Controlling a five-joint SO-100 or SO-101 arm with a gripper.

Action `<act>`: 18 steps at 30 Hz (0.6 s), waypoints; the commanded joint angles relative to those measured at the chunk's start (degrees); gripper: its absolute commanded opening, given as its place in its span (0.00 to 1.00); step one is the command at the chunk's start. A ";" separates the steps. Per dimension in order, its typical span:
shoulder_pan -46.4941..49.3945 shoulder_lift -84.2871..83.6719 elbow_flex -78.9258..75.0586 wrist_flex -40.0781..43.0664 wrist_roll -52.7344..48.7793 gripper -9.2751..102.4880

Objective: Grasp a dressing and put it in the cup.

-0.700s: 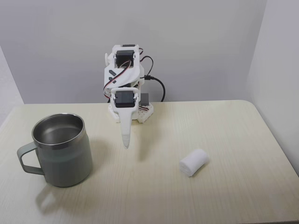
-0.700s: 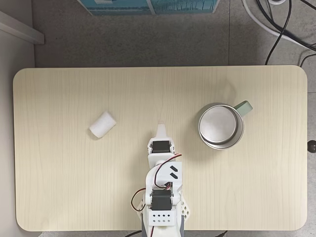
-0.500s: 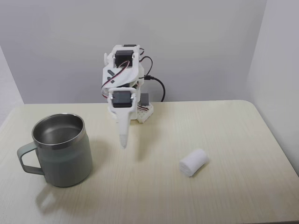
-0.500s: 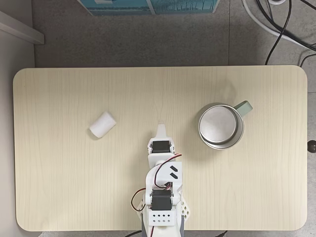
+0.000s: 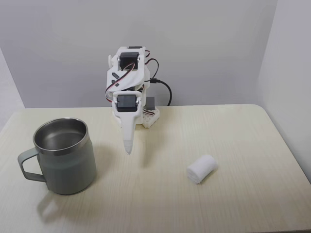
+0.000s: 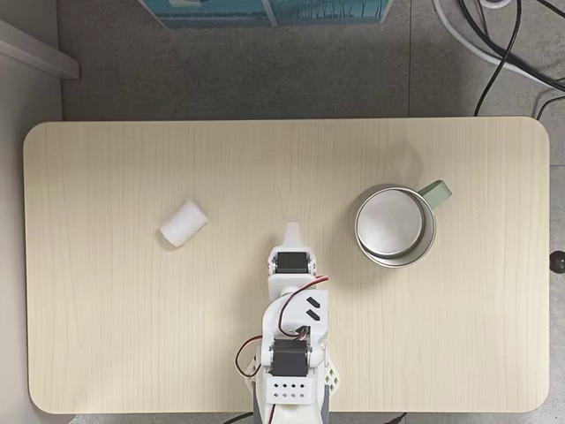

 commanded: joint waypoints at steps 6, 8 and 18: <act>0.35 -0.26 5.54 1.41 -1.32 0.08; 0.26 -0.35 8.53 2.72 -2.55 0.08; -5.27 17.23 36.83 14.85 -8.09 0.08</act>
